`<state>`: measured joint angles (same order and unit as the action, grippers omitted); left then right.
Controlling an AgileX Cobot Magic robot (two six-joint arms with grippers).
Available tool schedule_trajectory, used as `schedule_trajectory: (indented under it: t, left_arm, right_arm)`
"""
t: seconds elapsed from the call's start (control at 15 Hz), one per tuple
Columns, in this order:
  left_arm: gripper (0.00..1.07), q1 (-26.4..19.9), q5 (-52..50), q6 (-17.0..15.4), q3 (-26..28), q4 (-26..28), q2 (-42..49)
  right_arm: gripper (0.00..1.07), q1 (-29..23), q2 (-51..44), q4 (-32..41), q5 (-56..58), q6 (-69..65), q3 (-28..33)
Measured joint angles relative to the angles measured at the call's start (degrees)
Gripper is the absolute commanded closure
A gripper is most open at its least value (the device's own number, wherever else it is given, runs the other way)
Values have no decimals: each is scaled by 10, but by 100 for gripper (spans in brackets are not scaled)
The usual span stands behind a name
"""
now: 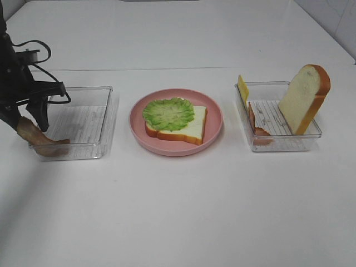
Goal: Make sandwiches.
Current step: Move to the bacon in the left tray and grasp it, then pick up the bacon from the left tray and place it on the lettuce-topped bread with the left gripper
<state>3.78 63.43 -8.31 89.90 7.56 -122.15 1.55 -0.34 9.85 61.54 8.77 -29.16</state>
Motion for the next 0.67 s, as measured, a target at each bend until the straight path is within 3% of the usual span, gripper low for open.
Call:
schedule_trajectory:
  t: [0.13,0.2,0.27,0.33,0.67]
  left_arm:
    - [74,0,-1,1,-1,2,-4]
    - [83,0,-2,1,-1,3,-4]
    - [98,0,-6,1,-1,3,-4]
    - [103,0,-6,1,-1,3,-4]
    - [107,0,-7,10,1,13,5]
  right_arm:
    - [24,0,0,0,0,0,0]
    - [24,0,0,0,0,0,0]
    - [24,0,0,0,0,0,0]
    - [24,0,0,0,0,0,0]
    - [24,0,0,0,0,0,0]
